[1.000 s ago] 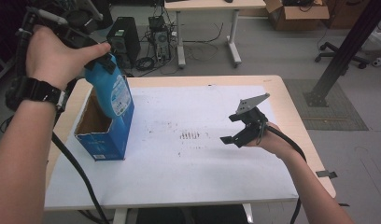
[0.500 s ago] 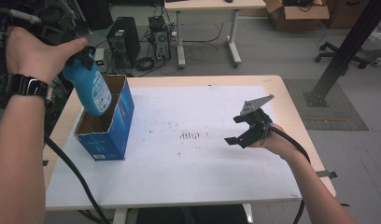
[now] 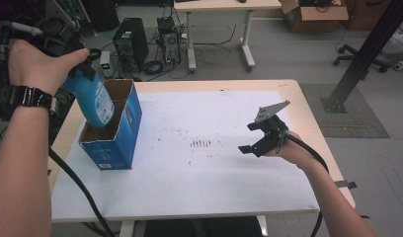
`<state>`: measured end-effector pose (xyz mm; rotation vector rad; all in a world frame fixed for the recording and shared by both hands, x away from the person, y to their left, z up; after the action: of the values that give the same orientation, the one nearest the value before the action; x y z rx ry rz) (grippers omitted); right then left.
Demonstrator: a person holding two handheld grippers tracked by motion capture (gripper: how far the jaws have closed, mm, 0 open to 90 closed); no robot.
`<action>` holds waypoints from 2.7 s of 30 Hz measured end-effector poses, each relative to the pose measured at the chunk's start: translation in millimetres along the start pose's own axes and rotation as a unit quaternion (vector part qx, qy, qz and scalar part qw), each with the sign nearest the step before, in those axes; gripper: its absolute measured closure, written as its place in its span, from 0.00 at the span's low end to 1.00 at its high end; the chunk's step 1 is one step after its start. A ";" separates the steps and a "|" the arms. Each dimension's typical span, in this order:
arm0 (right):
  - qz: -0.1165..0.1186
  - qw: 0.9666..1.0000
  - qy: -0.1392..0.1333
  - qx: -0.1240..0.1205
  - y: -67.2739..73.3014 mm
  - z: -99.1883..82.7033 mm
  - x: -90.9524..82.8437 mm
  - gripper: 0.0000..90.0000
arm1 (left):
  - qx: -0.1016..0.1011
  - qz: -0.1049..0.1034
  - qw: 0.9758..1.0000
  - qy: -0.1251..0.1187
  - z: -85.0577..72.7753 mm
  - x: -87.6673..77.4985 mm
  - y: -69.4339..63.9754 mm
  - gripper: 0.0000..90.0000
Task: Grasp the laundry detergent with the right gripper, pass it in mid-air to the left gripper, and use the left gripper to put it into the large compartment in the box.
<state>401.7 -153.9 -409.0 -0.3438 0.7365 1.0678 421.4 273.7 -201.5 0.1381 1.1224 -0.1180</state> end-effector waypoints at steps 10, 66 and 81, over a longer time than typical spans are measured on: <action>0.003 1.000 0.004 0.000 1.1 -2.5 1.6 0.07 | 0.001 -0.001 1.000 0.012 -7.0 20.4 -0.2 0.42; 0.008 1.000 0.014 -0.001 6.2 -8.0 3.6 0.07 | 0.006 0.014 0.997 0.080 -62.0 141.8 -6.9 0.42; 0.007 1.000 0.014 0.000 7.2 -9.1 3.5 0.07 | 0.006 0.017 0.997 0.077 -64.7 146.2 -7.1 0.42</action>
<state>392.9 -153.6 -417.2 -0.3547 0.7643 1.0793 425.5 274.1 -361.4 0.1786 1.2737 -0.0854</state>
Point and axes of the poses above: each handheld gripper's, and its own axes: x roughly forward along the jaws, z roughly out of its top, y roughly to its left, the point moved 9 cm from there along x, roughly forward along the jaws, and after that the axes turned 4 degrees about x, right-handed, at the moved point
